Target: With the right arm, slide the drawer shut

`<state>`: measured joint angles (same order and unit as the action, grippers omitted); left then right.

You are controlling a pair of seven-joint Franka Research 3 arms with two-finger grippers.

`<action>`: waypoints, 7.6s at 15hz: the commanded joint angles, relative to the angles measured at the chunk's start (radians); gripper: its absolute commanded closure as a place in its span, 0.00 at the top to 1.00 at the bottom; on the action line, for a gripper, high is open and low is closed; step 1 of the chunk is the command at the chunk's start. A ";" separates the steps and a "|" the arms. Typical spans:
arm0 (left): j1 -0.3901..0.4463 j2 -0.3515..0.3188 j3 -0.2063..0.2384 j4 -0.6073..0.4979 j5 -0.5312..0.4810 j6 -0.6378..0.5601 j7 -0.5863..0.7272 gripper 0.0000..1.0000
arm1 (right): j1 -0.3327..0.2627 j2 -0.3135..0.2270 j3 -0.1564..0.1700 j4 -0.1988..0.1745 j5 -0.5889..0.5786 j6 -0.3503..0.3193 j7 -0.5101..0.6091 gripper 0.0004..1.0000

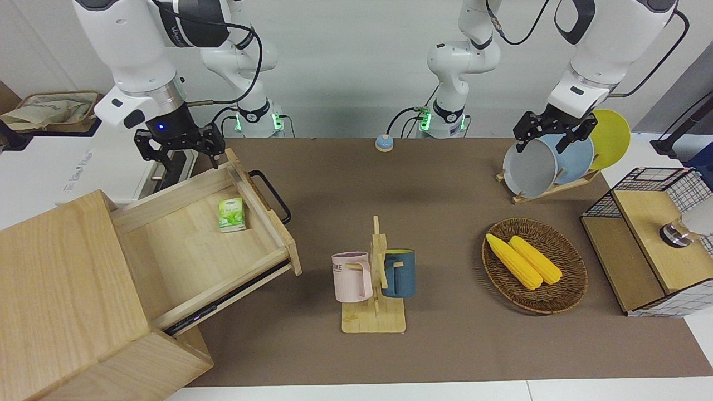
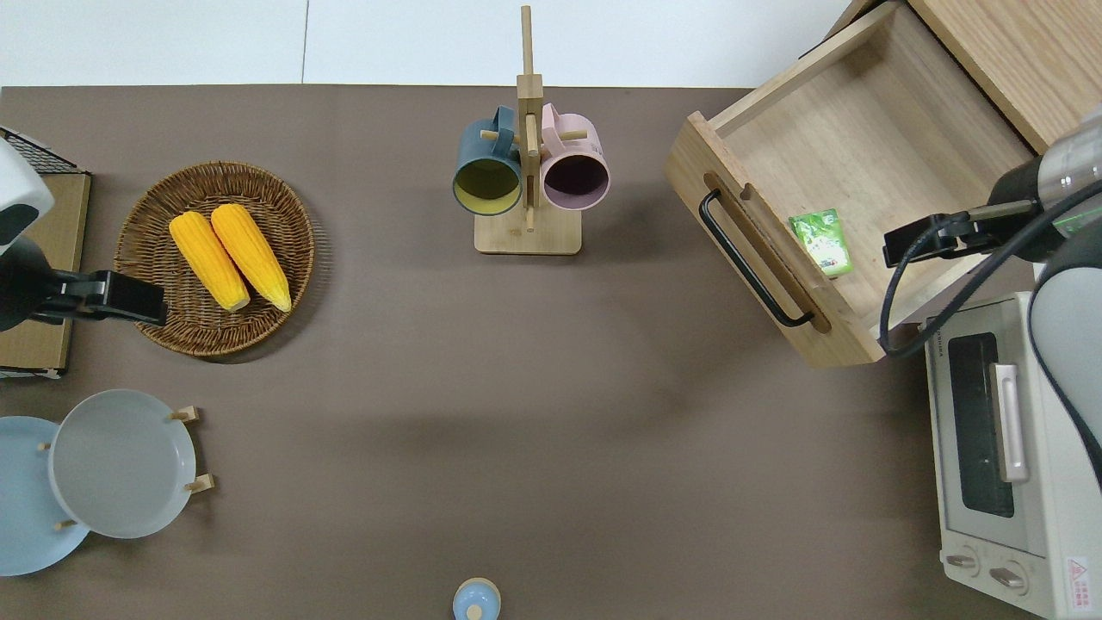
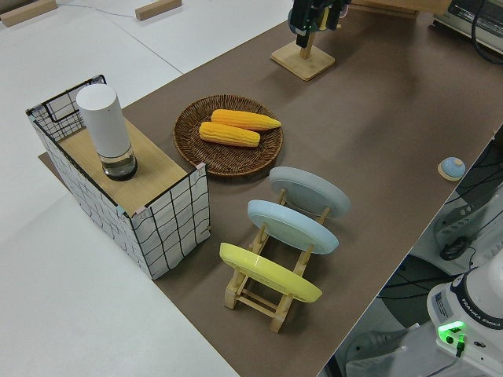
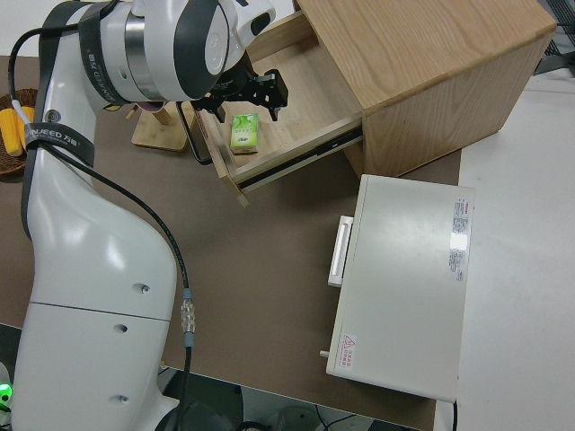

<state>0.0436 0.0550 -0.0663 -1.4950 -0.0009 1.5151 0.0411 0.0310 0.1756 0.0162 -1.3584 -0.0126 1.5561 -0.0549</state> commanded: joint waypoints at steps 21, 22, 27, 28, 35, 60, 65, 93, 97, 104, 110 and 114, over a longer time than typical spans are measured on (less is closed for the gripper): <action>-0.007 -0.004 0.000 0.009 0.018 -0.018 -0.010 0.99 | 0.114 -0.068 0.027 0.070 0.014 -0.179 0.245 0.00; -0.007 -0.004 0.000 0.010 0.018 -0.018 -0.010 0.99 | 0.147 -0.068 0.027 0.077 0.017 -0.173 0.324 0.00; -0.007 -0.004 0.000 0.009 0.018 -0.018 -0.010 0.99 | 0.280 -0.047 0.030 0.075 0.025 -0.162 0.792 0.00; -0.007 -0.004 0.000 0.010 0.018 -0.018 -0.010 0.99 | 0.293 -0.036 0.030 0.073 0.026 -0.154 0.852 0.00; -0.007 -0.004 0.000 0.010 0.018 -0.018 -0.010 0.99 | 0.311 0.067 0.025 0.033 0.037 -0.018 1.263 0.00; -0.007 -0.004 0.000 0.009 0.018 -0.018 -0.010 0.99 | -0.011 0.289 0.030 0.059 0.008 0.150 1.078 0.00; -0.007 -0.004 0.000 0.010 0.018 -0.018 -0.010 0.99 | -0.074 0.340 0.027 0.133 0.003 0.144 1.021 0.00; -0.007 -0.004 0.000 0.010 0.018 -0.018 -0.010 0.99 | 0.026 0.271 0.027 0.139 -0.023 0.130 0.790 0.00; -0.007 -0.004 0.000 0.010 0.018 -0.018 -0.010 0.99 | 0.050 0.130 0.025 0.036 -0.012 0.108 0.614 0.00; -0.007 -0.004 0.000 0.010 0.018 -0.018 -0.010 0.99 | 0.040 -0.082 0.025 -0.122 -0.006 0.044 0.293 0.00; -0.007 -0.004 0.000 0.010 0.018 -0.018 -0.010 0.99 | 0.035 -0.126 0.016 -0.153 -0.006 0.035 0.097 0.00; -0.007 -0.004 0.000 0.009 0.018 -0.018 -0.010 0.99 | 0.035 -0.116 0.016 -0.142 -0.003 0.038 0.087 0.56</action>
<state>0.0436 0.0550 -0.0663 -1.4950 -0.0009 1.5151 0.0411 0.0807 0.0726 0.0262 -1.4763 -0.0233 1.5771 0.0706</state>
